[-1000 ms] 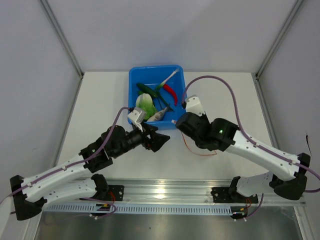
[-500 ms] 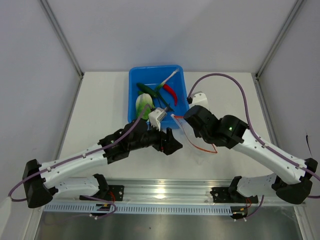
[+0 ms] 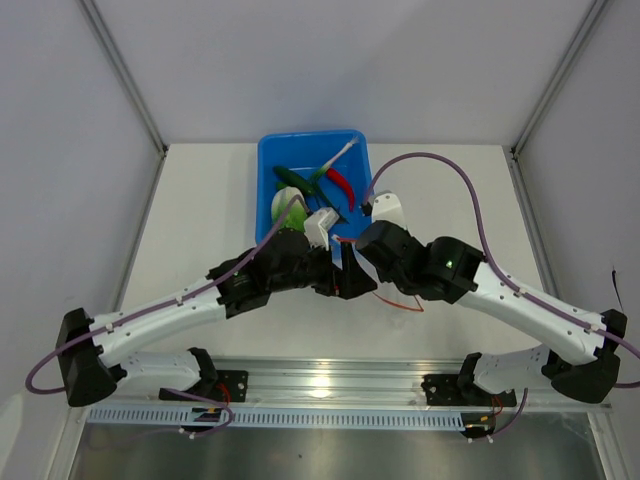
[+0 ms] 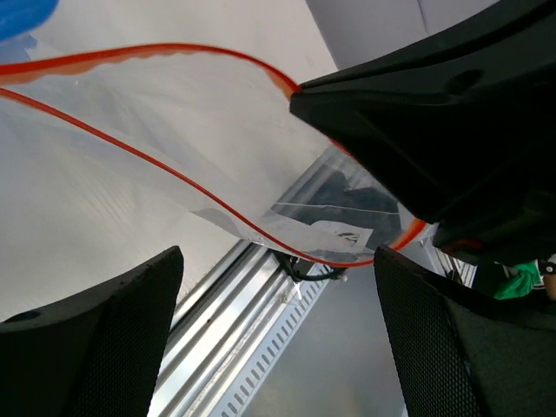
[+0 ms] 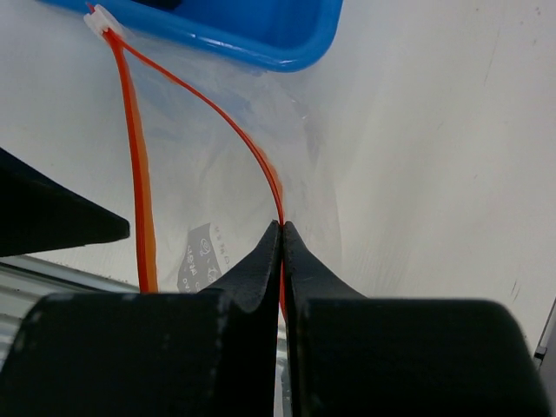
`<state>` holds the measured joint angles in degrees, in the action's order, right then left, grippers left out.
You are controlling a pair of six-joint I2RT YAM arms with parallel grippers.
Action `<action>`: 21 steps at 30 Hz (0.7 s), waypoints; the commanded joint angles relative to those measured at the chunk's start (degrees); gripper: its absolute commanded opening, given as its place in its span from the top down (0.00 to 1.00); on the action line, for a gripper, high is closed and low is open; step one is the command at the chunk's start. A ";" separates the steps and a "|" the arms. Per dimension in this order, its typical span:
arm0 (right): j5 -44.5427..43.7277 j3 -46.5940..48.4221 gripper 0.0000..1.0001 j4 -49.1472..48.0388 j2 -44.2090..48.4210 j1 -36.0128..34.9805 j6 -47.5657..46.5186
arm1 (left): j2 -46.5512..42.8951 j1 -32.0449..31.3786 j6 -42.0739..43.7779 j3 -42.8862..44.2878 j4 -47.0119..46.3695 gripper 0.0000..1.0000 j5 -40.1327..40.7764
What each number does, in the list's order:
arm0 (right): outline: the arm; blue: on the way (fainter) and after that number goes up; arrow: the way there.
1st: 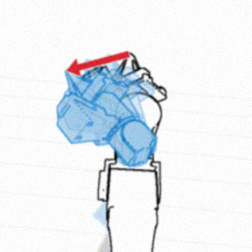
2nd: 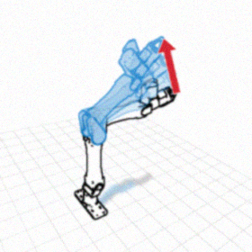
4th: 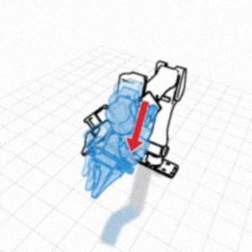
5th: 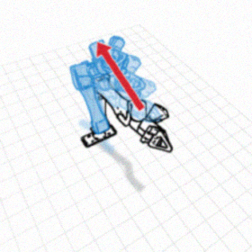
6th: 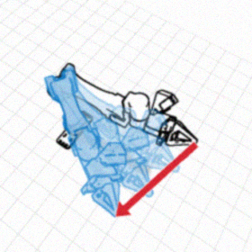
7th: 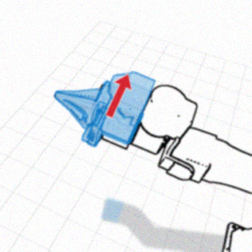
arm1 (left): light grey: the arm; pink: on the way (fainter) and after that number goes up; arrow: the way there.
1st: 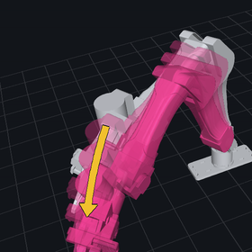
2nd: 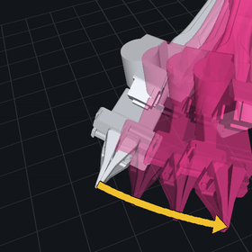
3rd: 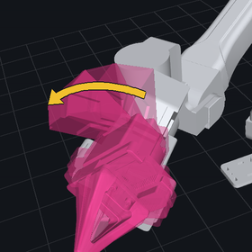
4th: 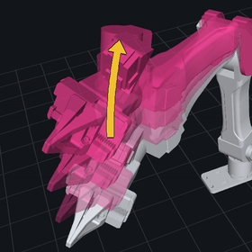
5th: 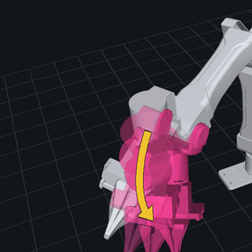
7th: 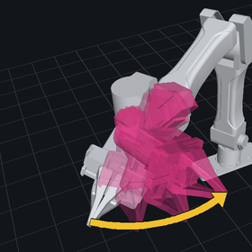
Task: Place the food in the zip-top bag and seal the zipper
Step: Pick up the zipper food storage bag at the center of the board.
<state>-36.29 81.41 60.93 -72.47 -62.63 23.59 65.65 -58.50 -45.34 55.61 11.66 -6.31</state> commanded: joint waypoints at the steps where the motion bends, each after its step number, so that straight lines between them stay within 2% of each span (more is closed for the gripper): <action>1: -1.41 0.42 1.00 -1.77 0.13 -0.56 2.24 | 1.76 -0.30 -3.79 -0.59 -1.28 0.09 -3.53; 5: -0.89 0.33 1.00 -2.13 0.13 -0.56 2.60 | 3.95 -0.30 -3.70 -0.60 -1.99 0.12 -4.15; 7: -0.88 0.42 1.00 -2.04 0.05 -0.74 2.68 | 4.23 -0.21 -3.44 -0.33 -1.99 0.19 -3.98; 9: -0.88 0.59 1.00 -1.60 0.22 -0.74 2.86 | 4.14 -0.21 -2.65 -0.42 -1.82 0.44 -3.19; 10: -0.71 0.60 1.00 -1.43 0.31 -0.74 3.03 | 3.96 -0.21 -2.39 -0.51 -1.56 0.67 -2.23; 12: -0.45 0.51 1.00 -1.08 0.66 -0.74 3.47 | 4.14 0.14 -1.07 -0.59 -0.33 0.84 -1.87; 13: -0.18 0.33 1.00 -0.99 0.92 -0.74 3.65 | 4.14 0.58 -0.46 -0.16 0.29 0.98 -1.43; 19: 5.87 0.16 1.00 2.09 0.13 1.45 4.09 | 2.39 0.67 6.05 -0.33 2.15 0.99 1.12; 20: 6.75 -0.02 0.97 2.18 0.05 1.63 4.18 | 1.86 0.67 6.58 -0.77 1.70 0.99 0.95; 21: 8.15 -0.28 0.90 2.27 0.22 1.72 4.61 | 1.42 0.67 6.84 -1.03 1.61 0.99 1.64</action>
<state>-31.81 81.41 61.82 -72.47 -61.63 26.50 69.82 -58.11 -42.65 54.81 14.26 -6.48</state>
